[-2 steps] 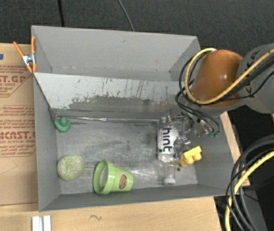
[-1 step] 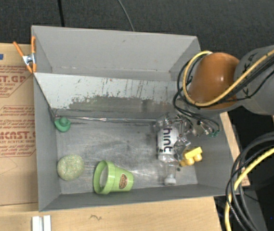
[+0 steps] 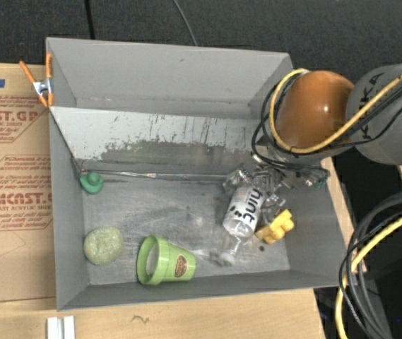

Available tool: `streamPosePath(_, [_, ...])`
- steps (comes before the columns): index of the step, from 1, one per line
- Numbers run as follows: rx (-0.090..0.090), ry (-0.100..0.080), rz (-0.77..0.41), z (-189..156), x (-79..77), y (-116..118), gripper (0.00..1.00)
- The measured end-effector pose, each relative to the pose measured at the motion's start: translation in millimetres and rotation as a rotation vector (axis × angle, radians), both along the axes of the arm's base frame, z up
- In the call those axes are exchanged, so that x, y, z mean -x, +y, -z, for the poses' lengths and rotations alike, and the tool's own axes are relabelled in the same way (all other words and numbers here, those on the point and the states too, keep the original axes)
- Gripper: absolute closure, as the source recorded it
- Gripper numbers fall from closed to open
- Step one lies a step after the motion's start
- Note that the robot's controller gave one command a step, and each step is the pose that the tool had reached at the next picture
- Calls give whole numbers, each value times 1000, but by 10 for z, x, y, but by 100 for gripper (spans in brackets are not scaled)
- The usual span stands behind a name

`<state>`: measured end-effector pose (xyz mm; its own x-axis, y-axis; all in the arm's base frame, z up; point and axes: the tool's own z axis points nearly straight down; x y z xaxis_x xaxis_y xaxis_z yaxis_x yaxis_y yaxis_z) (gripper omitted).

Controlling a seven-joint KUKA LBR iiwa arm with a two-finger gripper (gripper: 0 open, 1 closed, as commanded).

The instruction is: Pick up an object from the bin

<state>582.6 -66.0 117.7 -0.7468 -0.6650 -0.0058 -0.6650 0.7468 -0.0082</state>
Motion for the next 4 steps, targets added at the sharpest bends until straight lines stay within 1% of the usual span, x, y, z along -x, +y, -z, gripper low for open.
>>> streamPosePath(1, [-4, -9, -139, 64, -16, 63, 0])
streamPosePath(2, [9, 8, -427, 349, -144, -2, 100])
streamPosePath(3, [9, 5, -427, 348, -150, 0, 100])
streamPosePath(4, [-3, 10, -426, -537, -142, 16, 100])
